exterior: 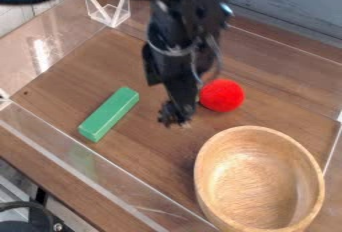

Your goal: Remove the green block from the brown bowl and put it on the table

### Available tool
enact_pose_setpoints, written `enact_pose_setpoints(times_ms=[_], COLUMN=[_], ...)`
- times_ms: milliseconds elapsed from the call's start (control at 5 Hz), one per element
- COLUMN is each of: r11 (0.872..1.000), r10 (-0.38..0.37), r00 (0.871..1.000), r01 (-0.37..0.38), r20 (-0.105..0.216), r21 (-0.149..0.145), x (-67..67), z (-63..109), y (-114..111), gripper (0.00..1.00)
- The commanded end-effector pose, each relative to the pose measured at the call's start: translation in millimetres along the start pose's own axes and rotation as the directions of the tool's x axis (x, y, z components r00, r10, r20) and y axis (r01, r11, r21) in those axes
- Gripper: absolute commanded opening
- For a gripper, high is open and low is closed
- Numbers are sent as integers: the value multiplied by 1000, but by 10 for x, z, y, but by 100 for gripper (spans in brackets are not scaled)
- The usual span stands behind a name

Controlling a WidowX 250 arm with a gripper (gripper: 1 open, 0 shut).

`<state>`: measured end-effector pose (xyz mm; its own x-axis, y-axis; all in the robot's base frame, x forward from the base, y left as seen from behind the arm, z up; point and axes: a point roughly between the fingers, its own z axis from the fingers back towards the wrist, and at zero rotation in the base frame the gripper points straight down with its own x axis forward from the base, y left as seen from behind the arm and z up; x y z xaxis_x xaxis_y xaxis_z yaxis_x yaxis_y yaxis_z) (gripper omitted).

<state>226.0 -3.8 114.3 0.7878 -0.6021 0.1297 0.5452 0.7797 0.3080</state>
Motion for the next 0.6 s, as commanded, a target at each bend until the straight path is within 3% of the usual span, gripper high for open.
enact_pose_setpoints(times_ms=[0, 200, 400], r11=[1000, 999, 998], r10=[19, 47, 61], r00=[999, 998, 997], r01=[-19, -46, -61], r20=[44, 48, 39], r21=[-4, -15, -12], x=[200, 261, 188], z=[138, 151, 210], y=[97, 45, 71], gripper=[100, 100, 100])
